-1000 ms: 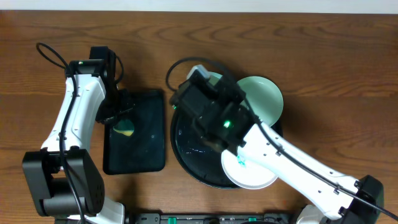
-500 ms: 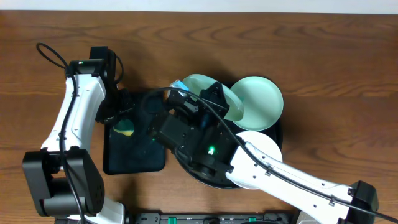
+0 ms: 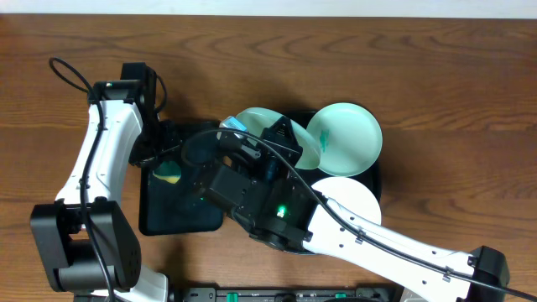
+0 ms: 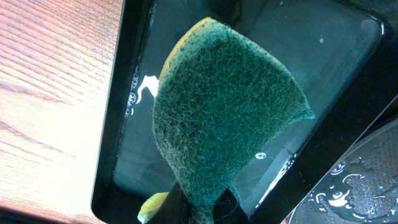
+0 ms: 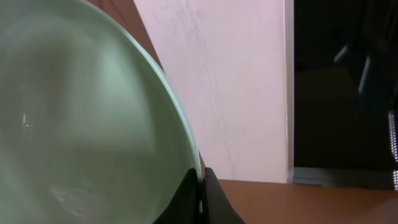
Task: Clean dirty plates on tray and stack at the side
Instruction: 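Swing the right gripper with the plate over and set it right of the tray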
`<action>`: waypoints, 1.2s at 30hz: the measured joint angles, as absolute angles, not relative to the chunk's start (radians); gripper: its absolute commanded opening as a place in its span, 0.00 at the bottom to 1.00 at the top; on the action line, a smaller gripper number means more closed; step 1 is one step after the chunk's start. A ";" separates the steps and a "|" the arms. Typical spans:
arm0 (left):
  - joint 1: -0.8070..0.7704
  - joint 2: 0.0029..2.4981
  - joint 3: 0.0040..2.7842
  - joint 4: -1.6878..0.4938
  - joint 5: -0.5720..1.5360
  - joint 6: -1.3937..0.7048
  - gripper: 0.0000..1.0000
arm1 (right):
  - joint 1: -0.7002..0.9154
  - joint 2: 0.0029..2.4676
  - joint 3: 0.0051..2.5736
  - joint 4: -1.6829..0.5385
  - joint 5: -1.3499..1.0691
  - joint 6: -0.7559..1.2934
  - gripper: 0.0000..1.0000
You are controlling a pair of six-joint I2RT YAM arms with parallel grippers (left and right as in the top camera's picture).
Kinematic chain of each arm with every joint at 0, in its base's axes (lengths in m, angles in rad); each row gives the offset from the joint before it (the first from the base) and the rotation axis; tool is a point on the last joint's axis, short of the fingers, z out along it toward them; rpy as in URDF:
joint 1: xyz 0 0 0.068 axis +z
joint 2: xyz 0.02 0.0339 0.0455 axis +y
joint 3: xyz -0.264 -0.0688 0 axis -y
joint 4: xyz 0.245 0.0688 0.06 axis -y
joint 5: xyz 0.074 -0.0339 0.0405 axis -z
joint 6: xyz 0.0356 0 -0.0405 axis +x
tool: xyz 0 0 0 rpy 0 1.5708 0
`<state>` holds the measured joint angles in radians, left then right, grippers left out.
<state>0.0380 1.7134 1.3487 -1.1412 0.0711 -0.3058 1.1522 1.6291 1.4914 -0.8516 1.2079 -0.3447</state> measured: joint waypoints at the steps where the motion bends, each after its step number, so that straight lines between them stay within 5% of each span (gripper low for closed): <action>1: 0.038 1.713 1.349 -1.143 0.071 -0.306 0.08 | 1.152 1.629 1.491 -0.850 1.201 -0.336 0.01; 16: 0.038 1.713 1.348 -1.147 0.071 -0.290 0.08 | 1.102 1.649 1.492 -0.971 0.875 -0.067 0.01; 36: 0.038 1.713 1.348 -1.148 0.071 -0.290 0.07 | 0.249 1.708 1.492 -0.917 -0.079 0.365 0.01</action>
<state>0.0380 1.7130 1.3483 -1.1481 0.0711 -0.2901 0.2485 1.7084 1.4918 -0.9169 -0.0792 0.3653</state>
